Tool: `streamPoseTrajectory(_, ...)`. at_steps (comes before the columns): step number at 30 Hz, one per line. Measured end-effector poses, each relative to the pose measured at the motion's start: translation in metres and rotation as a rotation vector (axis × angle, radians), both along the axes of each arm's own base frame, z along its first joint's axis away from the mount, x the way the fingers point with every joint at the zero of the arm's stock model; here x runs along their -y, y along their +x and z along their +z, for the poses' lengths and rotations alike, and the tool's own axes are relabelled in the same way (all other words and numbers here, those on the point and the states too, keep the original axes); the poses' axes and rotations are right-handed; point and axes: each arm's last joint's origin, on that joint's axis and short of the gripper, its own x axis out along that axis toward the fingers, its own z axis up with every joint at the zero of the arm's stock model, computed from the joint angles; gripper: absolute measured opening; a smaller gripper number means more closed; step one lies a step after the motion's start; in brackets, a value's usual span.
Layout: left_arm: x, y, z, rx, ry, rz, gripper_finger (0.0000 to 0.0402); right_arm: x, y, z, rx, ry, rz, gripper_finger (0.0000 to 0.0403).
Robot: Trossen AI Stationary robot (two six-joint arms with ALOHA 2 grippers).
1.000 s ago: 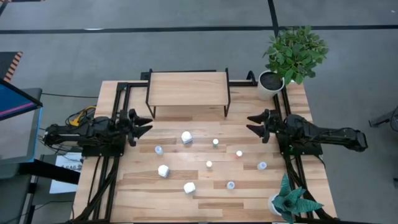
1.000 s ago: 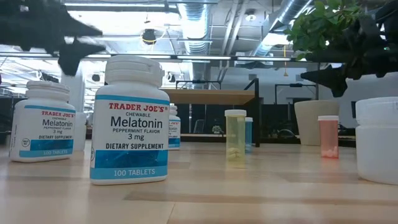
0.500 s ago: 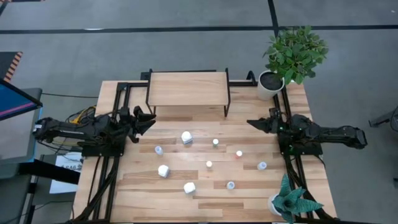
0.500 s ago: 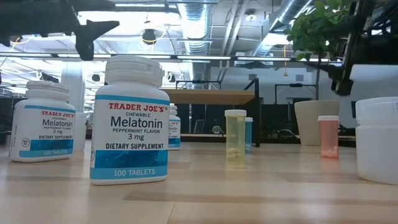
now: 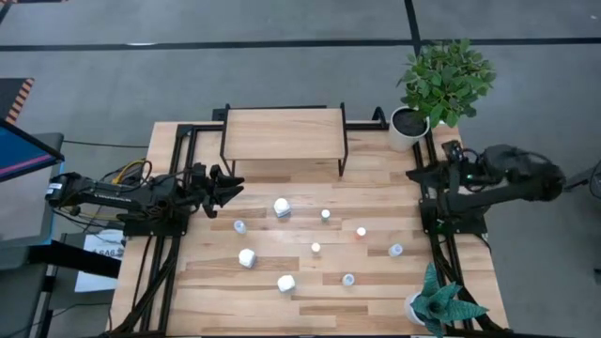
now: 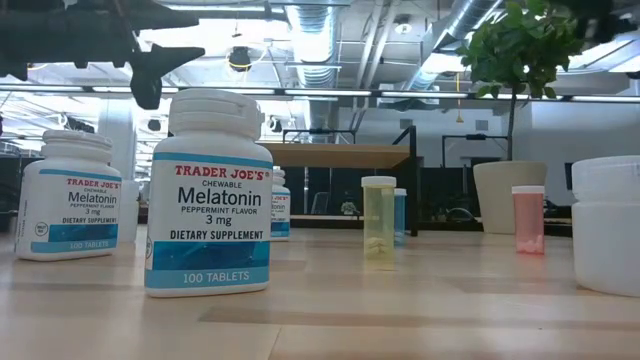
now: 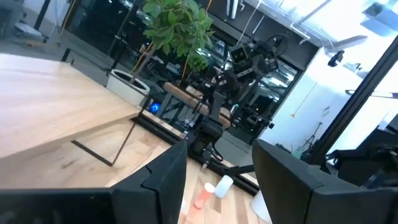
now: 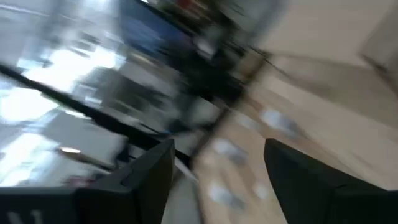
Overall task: Pick and place medicine bottles onto shelf by color
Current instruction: Put the middle right transparent medicine bottle on the shelf
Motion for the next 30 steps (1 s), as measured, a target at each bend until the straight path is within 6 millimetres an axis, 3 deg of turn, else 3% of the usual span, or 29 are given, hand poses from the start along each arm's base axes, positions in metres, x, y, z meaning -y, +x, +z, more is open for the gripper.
streamPoseTrajectory(3,0.000,0.000,0.000,0.002,-0.009,-0.001,0.0171,-0.003,0.011,0.016,-0.225,0.056,0.005,0.0255)
streamPoseTrajectory(8,0.000,0.000,0.000,0.000,-0.005,0.006,0.0171,-0.018,0.047,0.030,-0.566,0.130,0.093,0.0238)
streamPoseTrajectory(16,0.000,0.000,0.000,0.001,-0.005,0.007,0.0171,-0.054,0.084,0.011,-1.134,0.121,0.097,0.0211)
streamPoseTrajectory(23,0.000,0.000,0.000,0.000,-0.003,0.008,0.0171,-0.093,0.110,-0.012,-1.266,-0.012,0.183,0.0207)
streamPoseTrajectory(30,0.000,0.000,0.000,-0.001,-0.003,0.008,0.0171,-0.102,0.125,-0.025,-1.359,-0.038,0.270,0.0239)
